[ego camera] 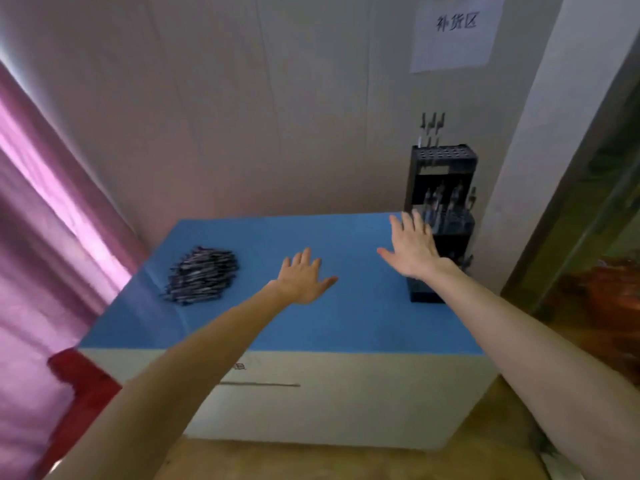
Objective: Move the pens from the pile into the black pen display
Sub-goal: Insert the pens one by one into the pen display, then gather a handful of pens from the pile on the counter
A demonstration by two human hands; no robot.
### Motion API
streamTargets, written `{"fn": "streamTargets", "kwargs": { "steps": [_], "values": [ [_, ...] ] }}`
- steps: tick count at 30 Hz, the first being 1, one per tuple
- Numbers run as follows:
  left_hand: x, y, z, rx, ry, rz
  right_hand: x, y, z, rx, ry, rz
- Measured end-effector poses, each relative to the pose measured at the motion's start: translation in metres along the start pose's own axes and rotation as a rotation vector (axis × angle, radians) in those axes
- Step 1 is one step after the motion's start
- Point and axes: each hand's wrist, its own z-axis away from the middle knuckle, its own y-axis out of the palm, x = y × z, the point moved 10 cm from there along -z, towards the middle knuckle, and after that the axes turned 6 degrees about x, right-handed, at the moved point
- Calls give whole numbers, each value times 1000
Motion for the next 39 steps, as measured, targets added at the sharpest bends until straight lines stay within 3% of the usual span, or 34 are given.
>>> {"fn": "streamTargets", "kwargs": {
  "steps": [7,16,22,30,39],
  "values": [
    [116,21,44,53,-69,78,177,15,-17,61,-275,36],
    [335,74,41,93,-200,244,349,96,-122,261,-331,-1],
    [418,58,19,23,-147,300,413,135,-180,371,-222,-57],
    [484,55,-38,72,-119,518,462,153,-240,412,-263,-72],
    [534,74,-95,96,-251,892,485,205,-309,563,-268,-207]
  ]
}}
